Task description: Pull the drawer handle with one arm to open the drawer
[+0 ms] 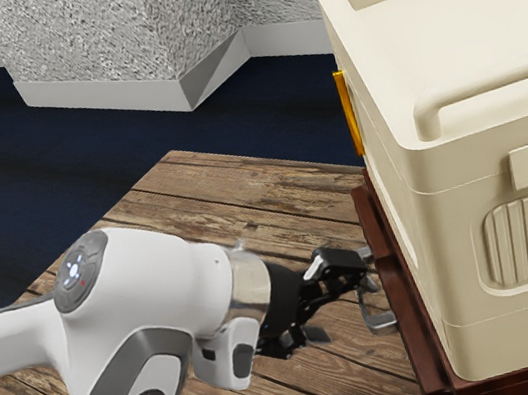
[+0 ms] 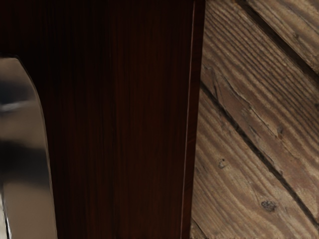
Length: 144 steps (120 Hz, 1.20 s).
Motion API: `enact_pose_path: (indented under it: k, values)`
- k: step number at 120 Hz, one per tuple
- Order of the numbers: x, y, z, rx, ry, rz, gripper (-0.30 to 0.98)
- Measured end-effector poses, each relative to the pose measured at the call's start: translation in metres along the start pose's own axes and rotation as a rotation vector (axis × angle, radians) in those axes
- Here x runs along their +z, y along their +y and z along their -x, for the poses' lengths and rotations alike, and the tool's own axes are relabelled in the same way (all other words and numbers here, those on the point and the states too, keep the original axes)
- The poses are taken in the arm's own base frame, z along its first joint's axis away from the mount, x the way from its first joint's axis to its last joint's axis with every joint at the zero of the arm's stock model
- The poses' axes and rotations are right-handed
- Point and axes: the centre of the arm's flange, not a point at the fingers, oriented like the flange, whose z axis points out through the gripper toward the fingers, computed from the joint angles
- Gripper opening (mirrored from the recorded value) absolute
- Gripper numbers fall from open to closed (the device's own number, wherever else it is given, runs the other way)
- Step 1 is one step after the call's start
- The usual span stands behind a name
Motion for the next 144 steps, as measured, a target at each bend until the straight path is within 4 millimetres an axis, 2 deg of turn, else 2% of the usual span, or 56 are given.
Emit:
enact_pose_path:
  k: [18,34,46,60,77,94,126,144]
  values:
    - [-0.007,0.012,0.004,-0.013,-0.009,0.004,0.69]
    - [-0.014,0.014,0.005,-0.008,-0.034,0.005,0.69]
    - [-0.018,0.017,0.002,0.002,-0.055,0.012,0.67]
    - [-0.018,0.029,-0.004,-0.002,-0.058,0.030,0.69]
    - [-0.031,0.042,-0.011,0.003,-0.084,0.033,0.69]
    - [-0.041,0.055,-0.011,-0.014,-0.098,0.033,0.68]
    - [-0.056,0.067,-0.011,-0.031,-0.122,0.039,0.67]
    - [-0.058,0.077,-0.011,-0.047,-0.119,0.053,0.69]
